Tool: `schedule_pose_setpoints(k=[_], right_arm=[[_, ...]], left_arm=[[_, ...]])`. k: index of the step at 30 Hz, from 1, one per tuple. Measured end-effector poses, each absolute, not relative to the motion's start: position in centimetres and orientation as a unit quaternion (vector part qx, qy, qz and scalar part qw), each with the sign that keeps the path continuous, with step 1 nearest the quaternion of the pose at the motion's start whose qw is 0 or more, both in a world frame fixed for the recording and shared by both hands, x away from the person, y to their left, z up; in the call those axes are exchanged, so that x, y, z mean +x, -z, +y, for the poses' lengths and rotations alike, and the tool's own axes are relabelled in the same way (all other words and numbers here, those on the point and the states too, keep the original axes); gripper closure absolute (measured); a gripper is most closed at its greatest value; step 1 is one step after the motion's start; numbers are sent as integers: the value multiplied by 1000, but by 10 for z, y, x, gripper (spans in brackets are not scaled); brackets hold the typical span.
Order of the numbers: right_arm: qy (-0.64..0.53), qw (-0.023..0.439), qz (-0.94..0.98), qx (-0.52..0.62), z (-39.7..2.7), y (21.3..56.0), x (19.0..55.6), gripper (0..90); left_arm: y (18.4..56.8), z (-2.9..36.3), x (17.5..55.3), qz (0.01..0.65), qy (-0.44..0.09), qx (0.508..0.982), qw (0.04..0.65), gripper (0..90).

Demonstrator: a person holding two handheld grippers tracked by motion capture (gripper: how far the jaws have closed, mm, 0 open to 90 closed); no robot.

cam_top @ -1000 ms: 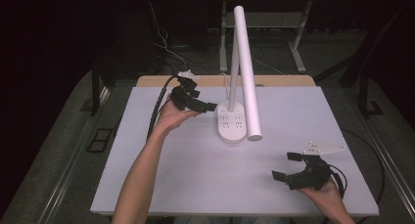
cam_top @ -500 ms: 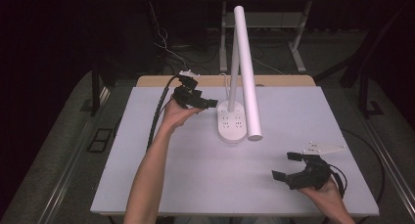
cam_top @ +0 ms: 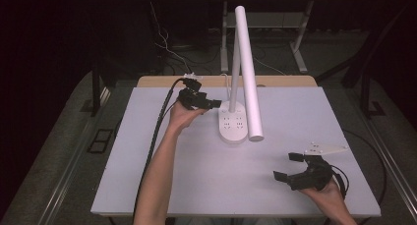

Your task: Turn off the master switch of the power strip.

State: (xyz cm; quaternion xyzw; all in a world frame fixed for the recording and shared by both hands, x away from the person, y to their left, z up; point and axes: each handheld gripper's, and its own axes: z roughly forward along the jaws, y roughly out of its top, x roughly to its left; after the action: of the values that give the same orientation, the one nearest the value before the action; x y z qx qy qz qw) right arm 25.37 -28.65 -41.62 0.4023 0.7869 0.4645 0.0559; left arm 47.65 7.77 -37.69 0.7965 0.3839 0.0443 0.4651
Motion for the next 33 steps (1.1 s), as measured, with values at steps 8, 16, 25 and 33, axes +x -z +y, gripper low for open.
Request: schedule_pose_setpoints(k=[8,16,25,33], right_arm=[[-462,57,789,400,-286,417,254,3],[-460,56,791,400,-286,418,254,3],[-460,56,789,403,-288,418,254,3],[-460,59,789,402,-288,418,255,3]], left_arm=[[391,70,482,382,-33,794,472,200],[400,67,487,383,-27,794,471,229],[409,64,490,393,-15,787,476,280],[416,61,492,386,-12,793,472,349]])
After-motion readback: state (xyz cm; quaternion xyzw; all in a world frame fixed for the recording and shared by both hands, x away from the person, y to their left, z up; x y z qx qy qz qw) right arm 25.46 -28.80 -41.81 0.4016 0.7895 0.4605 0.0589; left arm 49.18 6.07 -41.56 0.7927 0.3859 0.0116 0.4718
